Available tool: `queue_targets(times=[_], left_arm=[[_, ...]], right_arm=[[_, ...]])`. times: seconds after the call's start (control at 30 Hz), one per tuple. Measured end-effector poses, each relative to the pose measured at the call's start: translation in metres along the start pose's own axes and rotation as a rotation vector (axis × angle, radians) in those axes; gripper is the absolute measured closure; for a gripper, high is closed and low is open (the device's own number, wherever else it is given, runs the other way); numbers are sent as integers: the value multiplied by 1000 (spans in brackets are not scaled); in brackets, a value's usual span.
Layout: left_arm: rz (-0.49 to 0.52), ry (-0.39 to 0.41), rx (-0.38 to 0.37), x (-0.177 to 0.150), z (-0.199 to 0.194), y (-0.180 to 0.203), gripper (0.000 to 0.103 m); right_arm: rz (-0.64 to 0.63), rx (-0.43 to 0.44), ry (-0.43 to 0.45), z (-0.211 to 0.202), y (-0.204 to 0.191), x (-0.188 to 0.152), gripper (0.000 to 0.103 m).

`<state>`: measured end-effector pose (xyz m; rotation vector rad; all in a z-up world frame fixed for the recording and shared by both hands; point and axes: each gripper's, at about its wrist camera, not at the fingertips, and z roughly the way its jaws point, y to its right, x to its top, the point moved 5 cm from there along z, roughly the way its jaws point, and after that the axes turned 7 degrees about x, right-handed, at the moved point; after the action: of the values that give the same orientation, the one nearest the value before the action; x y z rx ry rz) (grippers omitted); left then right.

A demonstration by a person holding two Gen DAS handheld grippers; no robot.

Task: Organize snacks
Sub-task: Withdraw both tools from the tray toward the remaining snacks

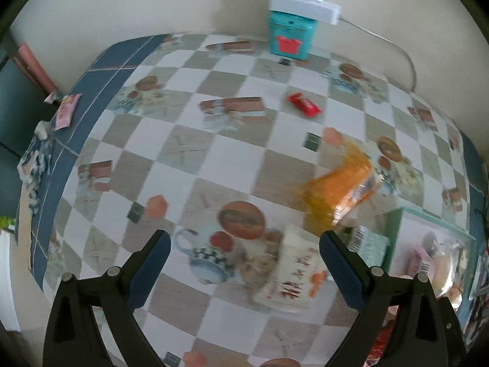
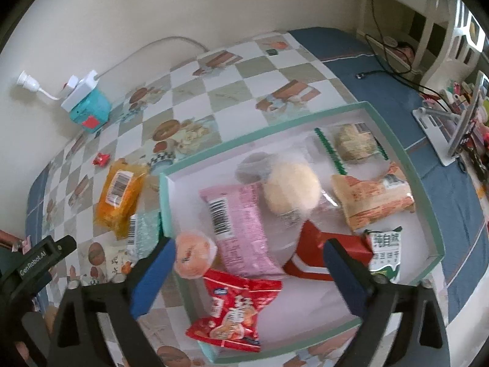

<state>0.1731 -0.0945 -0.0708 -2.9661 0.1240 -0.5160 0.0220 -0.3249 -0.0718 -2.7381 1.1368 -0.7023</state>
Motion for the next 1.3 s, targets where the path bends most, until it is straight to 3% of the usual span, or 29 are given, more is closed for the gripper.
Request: queue_targets(times=[0.67,1.03,1.3], left_arm=[[-134,-27,40,13,23,-81,5],[-86,-81,-9,5,40,-58,5],[-41,-135,-45,-6,51,-35,5]], right_arm=[[-120,43,-3,9,-62,-12,0],[-193,57,-10,25,-88,-17,0],[-206,84,-21,37,-98,-20,15]])
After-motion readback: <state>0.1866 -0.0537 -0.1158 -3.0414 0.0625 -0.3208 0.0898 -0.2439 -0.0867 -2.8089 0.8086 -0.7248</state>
